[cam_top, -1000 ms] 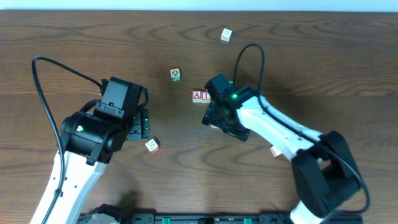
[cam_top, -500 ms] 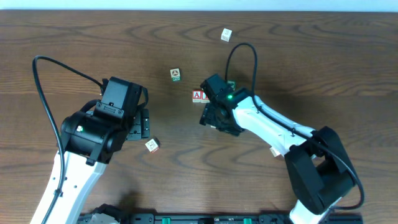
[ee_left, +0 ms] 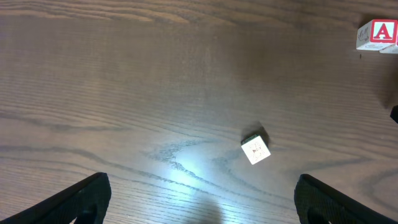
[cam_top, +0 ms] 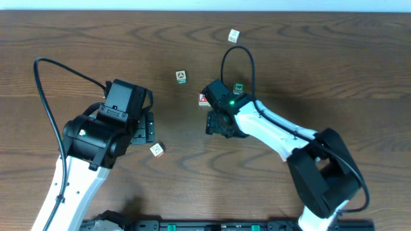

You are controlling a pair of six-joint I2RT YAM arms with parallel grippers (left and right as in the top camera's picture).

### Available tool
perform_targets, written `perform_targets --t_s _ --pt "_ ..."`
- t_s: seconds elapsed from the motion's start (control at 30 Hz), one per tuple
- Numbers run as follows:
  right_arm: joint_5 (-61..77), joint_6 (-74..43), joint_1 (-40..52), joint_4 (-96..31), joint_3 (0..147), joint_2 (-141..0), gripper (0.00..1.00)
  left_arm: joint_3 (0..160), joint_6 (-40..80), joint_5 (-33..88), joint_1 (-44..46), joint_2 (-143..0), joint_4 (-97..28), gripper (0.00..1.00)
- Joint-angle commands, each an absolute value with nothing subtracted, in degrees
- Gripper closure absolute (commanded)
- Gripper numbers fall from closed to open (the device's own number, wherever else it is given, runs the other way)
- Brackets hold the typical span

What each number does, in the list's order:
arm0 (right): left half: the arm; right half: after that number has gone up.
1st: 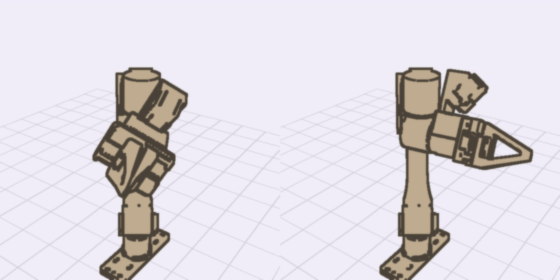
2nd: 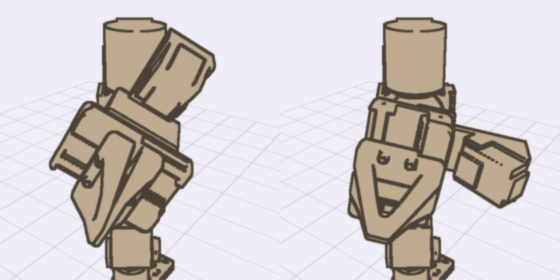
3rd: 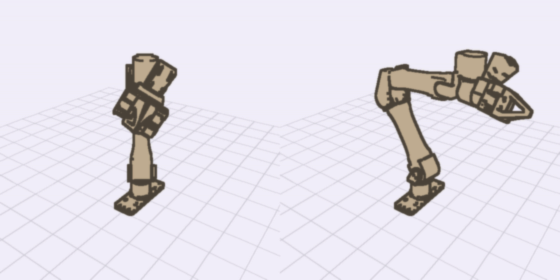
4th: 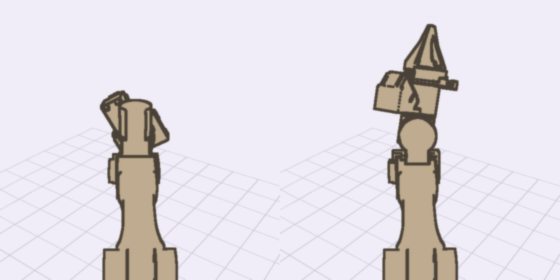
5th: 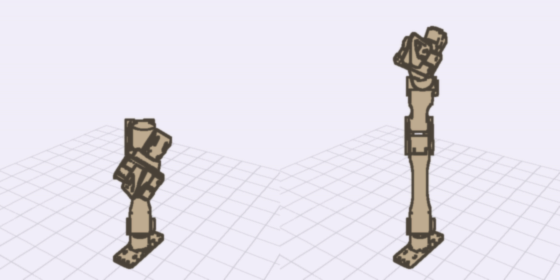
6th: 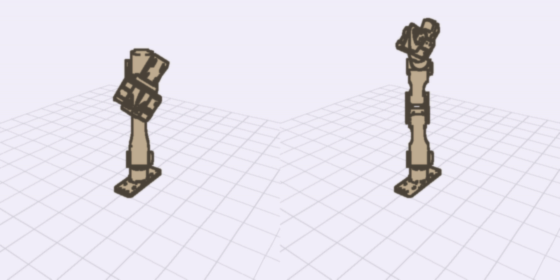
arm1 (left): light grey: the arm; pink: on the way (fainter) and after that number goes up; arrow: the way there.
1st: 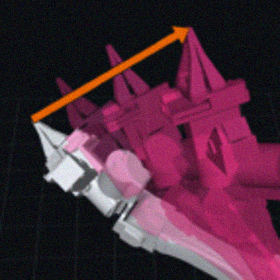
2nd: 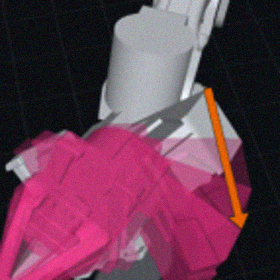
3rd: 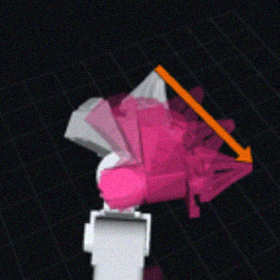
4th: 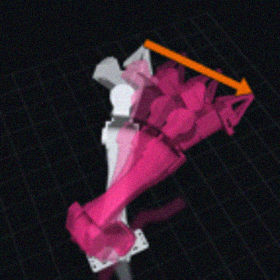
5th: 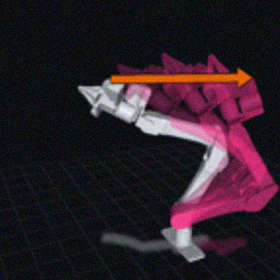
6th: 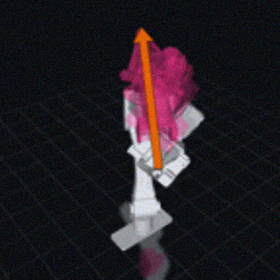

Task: Spell out Ai2
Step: 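Move the right gripper to the blue '2' block and grasp it, then carry the '2' block and lower it right of the 'I' block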

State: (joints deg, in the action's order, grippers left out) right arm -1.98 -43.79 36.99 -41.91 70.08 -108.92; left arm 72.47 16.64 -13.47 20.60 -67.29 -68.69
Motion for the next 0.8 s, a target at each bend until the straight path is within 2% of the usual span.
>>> perform_targets --t_s 0.0,0.13,0.27,0.37,0.5,0.53,0.63,0.77 --pt "-4.1 -41.6 37.2 -41.3 70.5 -110.3 0.32 73.3 16.2 -13.9 20.3 -67.2 -68.7 0.05" --pt "-4.6 -40.3 37.2 -40.5 70.5 -110.7 0.36 73.3 16.2 -13.9 20.3 -67.2 -68.7 0.05" --pt "-6.2 -39.4 37.2 -40.0 70.5 -110.7 0.48 73.3 16.3 -13.9 20.3 -67.2 -68.7 0.04" --pt "-6.4 -38.7 37.2 -40.0 70.5 -110.7 0.5 73.3 16.3 -13.9 20.3 -67.2 -68.7 0.05" --pt "-7.4 -38.4 37.2 -40.0 70.5 -110.7 0.61 73.3 16.3 -13.9 20.3 -67.2 -68.7 0.05" --pt "-7.6 -38.3 37.2 -40.0 70.5 -110.7 0.68 73.3 16.3 -13.9 20.3 -67.2 -68.7 0.05" --pt "-7.5 -38.0 37.2 -40.0 70.5 -110.7 0.77 73.3 16.3 -13.9 20.3 -67.2 -68.7 0.04" --pt "-8.3 -38.0 37.1 -40.0 70.5 -110.7 0.8 73.3 16.3 -13.9 20.3 -67.2 -68.7 0.05"
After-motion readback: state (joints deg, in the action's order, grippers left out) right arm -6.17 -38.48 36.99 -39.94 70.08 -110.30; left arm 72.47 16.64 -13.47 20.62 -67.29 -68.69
